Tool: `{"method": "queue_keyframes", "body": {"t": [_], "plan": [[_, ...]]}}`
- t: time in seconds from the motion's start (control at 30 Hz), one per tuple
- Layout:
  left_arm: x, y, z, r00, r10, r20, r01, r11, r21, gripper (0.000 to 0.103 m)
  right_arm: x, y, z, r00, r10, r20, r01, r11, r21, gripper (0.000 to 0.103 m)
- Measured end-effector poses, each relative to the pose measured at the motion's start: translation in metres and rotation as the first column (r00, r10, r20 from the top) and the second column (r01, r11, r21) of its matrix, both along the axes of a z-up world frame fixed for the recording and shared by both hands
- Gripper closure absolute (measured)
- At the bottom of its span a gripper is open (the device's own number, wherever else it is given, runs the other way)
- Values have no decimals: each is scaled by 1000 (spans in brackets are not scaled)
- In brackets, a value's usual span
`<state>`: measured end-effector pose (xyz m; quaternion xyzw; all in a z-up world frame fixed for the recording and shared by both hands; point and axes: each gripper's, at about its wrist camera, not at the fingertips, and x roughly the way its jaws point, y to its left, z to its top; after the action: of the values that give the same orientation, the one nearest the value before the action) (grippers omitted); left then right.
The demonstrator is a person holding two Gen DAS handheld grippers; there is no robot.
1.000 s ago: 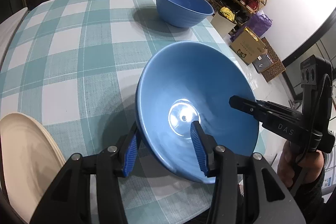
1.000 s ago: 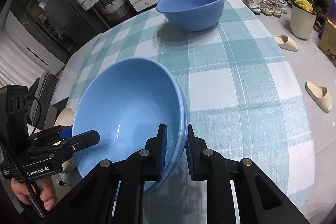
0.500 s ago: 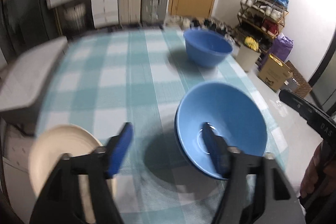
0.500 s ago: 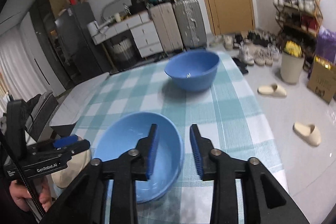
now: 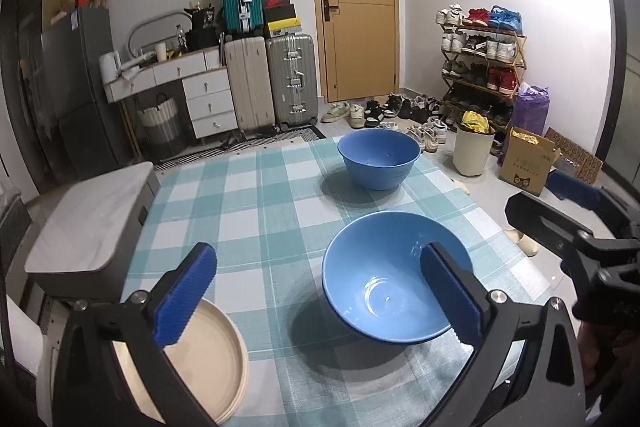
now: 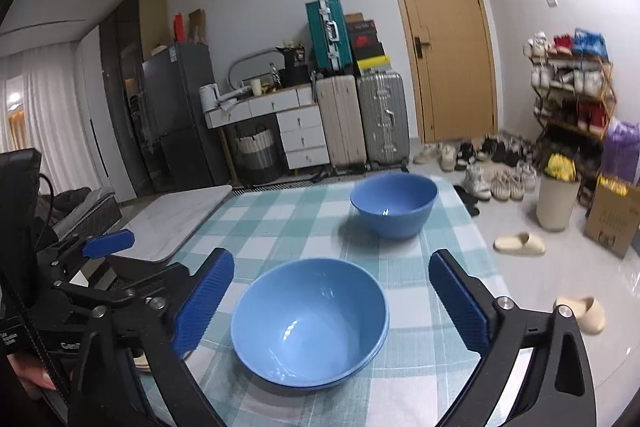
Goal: Organize plates and bowls
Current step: 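Withdraw both tools from the nested bowls toward the last blue bowl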
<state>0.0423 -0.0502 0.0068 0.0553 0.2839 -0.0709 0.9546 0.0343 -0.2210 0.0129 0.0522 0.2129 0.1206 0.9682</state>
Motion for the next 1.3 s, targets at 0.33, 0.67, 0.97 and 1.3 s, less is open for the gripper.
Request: {"method": "queue_keyframes", "body": {"t": [0.33,0.67,0.97,1.3], "plan": [[-8,3,2,1000,14,-7,-15,999,-38,0,-11,10,2,999,34,-16,-35,996,-76,2],[7,1,-15,998,9,-63,-12,998,-54,0,9,-7,-22,996,7,-84,-9,1000,-23,2],[56,11,-7,994,-17,-109,12,999,-51,0,41,-33,-9,996,10,-91,-6,999,50,2],[156,2,19,964,-135,-230,124,990,-60,0,109,-56,56,994,50,-94,-43,997,72,2]]}}
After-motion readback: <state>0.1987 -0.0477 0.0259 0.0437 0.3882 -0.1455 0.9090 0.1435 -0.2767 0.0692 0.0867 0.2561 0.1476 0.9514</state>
